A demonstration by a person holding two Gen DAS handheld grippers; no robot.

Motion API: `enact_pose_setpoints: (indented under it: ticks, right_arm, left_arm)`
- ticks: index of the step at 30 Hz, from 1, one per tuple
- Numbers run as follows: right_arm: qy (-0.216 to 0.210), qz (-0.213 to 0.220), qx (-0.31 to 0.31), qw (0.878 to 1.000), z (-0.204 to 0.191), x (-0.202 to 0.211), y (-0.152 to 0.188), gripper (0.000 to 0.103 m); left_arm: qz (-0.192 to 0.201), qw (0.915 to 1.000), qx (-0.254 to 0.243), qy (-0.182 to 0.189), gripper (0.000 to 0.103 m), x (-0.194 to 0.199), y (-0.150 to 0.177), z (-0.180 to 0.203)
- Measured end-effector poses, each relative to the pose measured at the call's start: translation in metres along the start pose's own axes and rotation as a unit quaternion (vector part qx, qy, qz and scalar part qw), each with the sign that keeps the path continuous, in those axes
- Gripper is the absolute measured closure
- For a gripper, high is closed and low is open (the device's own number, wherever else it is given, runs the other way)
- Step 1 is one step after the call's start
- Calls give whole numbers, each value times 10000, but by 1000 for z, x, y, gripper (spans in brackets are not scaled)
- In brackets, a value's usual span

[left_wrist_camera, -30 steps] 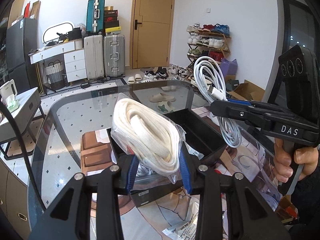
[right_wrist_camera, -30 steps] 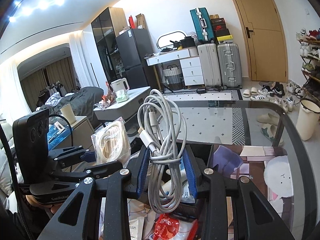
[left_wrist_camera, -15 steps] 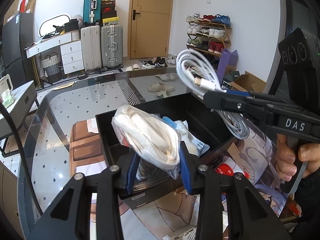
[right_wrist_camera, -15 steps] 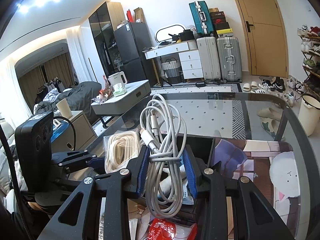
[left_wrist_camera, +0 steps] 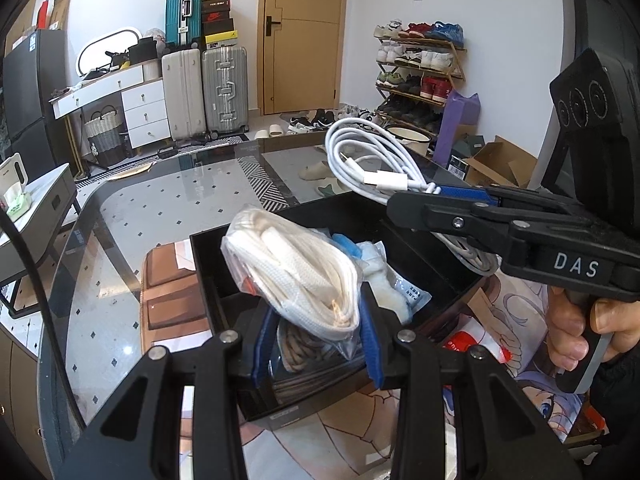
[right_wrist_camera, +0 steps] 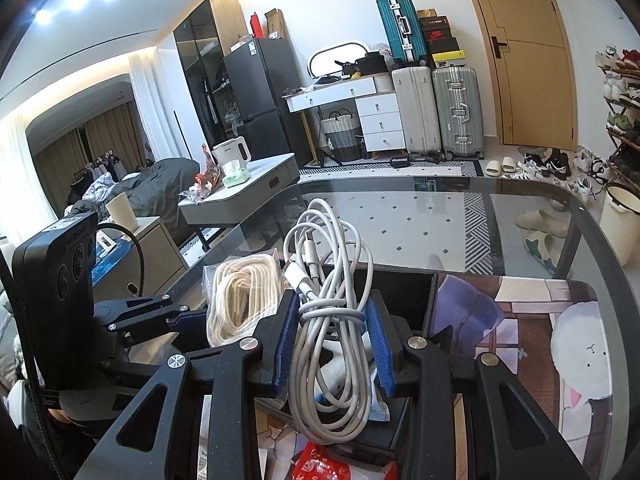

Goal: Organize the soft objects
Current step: 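Release the strap bag into the box with the left gripper while the right gripper drops the cable in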

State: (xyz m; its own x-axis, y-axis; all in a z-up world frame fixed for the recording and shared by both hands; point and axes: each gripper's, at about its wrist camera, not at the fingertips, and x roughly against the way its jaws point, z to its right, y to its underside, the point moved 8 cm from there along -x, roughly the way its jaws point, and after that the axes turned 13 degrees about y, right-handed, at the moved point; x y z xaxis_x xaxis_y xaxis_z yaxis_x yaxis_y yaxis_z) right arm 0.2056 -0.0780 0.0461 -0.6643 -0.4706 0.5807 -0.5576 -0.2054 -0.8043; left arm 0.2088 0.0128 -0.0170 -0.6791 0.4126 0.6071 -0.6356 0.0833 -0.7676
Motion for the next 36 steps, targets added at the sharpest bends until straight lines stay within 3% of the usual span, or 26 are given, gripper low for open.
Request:
enact_pose_setpoints:
  ticks: [22, 26, 30, 32, 34, 36]
  right_arm:
    - [220, -127, 121, 9996, 18, -7, 22, 69]
    - [319, -86, 273, 9991, 15, 0, 24, 68]
    - [412, -1, 379, 9984, 15, 17, 27, 53]
    - [451, 12, 446, 9980, 17, 24, 29, 50]
    - [512, -9, 486, 9975, 18, 29, 31, 40]
    - [533, 8, 470, 9975, 22, 37, 35, 23]
  left_arm:
    - [-56, 9999, -28, -122, 65, -1, -2, -2]
    - [-84, 9998, 38, -164, 61, 2, -1, -2]
    - [-2, 9998, 68, -161, 44, 12, 1, 0]
    - [40, 9998, 75, -205, 37, 18, 2, 1]
    - [141, 9997, 88, -171, 19, 25, 3, 4]
    - [263, 9993, 159, -211, 7, 34, 4, 5]
